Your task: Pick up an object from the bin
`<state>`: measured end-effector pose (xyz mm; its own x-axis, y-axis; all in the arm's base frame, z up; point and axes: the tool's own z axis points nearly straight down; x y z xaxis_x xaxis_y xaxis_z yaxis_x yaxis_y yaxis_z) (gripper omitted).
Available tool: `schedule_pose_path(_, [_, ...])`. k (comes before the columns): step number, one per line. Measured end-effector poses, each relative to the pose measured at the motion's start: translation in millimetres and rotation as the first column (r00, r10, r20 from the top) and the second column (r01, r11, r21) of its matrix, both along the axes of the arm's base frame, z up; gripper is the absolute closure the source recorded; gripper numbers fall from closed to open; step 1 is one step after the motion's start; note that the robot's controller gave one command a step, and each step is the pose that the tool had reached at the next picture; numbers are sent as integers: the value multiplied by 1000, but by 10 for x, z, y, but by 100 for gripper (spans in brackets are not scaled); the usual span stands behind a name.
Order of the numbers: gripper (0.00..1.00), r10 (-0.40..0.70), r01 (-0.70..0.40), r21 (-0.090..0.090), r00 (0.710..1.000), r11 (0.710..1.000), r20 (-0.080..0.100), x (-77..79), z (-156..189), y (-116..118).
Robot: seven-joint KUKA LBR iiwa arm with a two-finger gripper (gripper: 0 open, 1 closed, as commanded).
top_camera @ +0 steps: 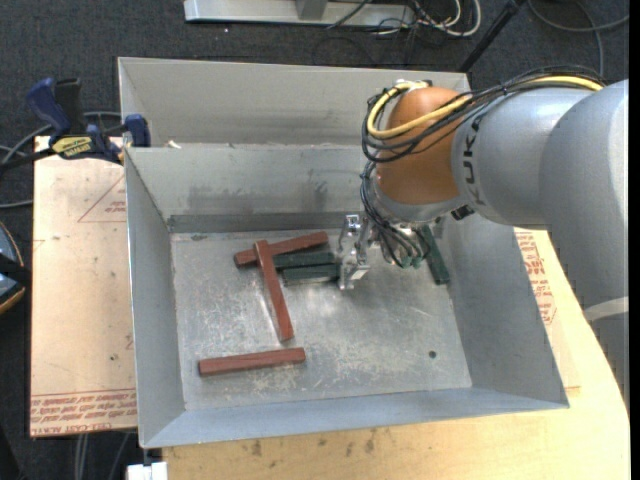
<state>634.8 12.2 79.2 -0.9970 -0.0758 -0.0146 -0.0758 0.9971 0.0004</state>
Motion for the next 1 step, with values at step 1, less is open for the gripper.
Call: schedule_pose_path(1, [100,-56,56,0,998,998,-10,-45,1389,-148])
